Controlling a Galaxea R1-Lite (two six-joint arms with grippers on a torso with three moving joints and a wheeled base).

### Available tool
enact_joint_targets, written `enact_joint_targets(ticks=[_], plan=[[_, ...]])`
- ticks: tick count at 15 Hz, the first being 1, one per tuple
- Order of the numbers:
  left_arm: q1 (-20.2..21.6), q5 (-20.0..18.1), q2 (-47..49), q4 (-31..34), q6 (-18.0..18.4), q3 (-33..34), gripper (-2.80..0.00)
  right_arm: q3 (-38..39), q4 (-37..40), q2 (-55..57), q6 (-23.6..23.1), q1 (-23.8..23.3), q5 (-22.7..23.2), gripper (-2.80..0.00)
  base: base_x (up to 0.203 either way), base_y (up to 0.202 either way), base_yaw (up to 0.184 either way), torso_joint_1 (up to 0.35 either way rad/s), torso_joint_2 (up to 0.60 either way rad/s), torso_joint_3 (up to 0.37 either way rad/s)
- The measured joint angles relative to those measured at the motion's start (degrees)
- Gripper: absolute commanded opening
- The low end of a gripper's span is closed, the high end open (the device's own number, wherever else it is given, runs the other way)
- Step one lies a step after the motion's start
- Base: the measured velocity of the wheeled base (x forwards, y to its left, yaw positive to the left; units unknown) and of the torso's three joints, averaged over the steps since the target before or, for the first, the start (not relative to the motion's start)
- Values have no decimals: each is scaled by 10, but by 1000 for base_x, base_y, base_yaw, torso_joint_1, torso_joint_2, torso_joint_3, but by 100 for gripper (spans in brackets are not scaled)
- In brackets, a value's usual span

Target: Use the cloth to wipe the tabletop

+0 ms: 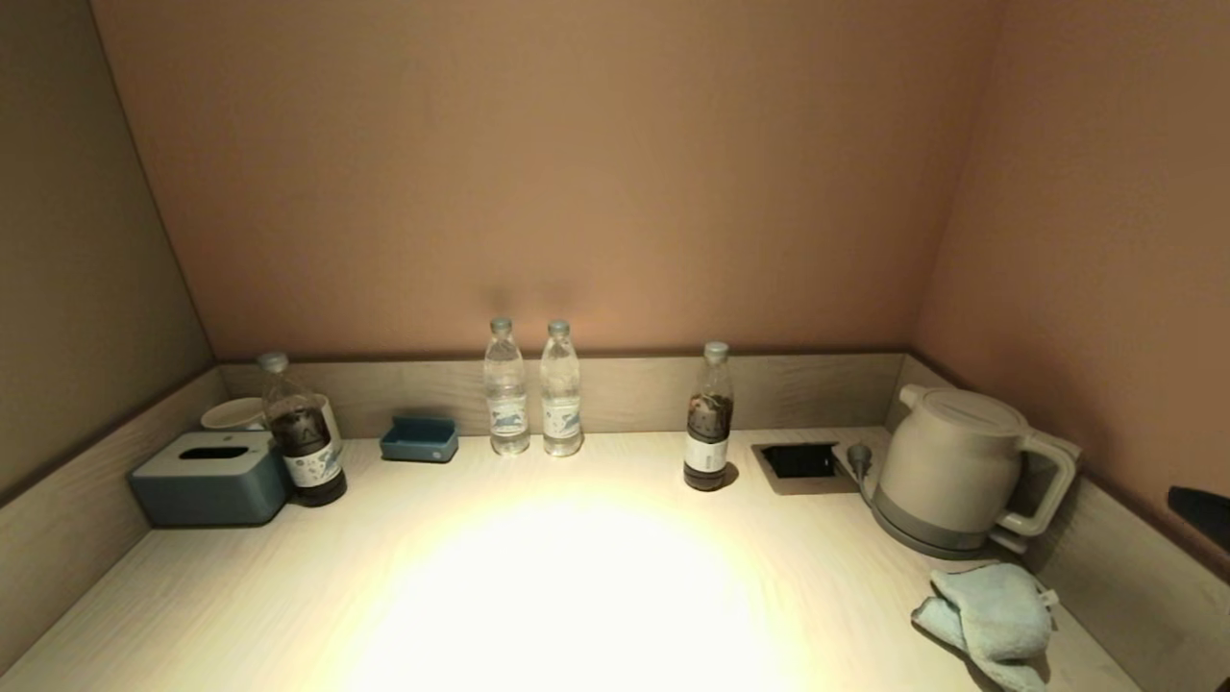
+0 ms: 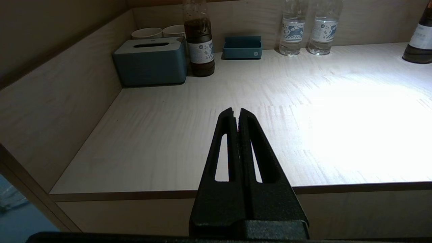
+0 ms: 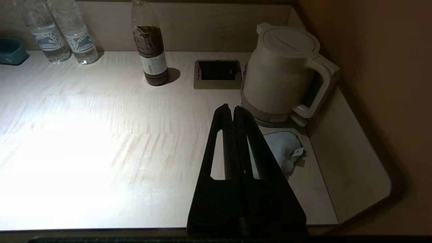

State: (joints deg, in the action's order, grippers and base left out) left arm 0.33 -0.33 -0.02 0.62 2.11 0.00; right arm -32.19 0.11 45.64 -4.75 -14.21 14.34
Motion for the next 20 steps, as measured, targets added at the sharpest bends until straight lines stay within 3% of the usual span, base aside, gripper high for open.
enact_joint_targets(ticks=[10,15,20], plan=[[0,0,0,0,0,0,-280,-4,67,-142,4,12,2,-280,0,0,0,0,0,0],[0,0,0,0,0,0,-280,-56,117,-259,1,85,-4,-280,0,0,0,0,0,0],[0,0,0,0,0,0,-280,-77,191,-297,1,138,-36,-280,0,0,0,0,0,0]])
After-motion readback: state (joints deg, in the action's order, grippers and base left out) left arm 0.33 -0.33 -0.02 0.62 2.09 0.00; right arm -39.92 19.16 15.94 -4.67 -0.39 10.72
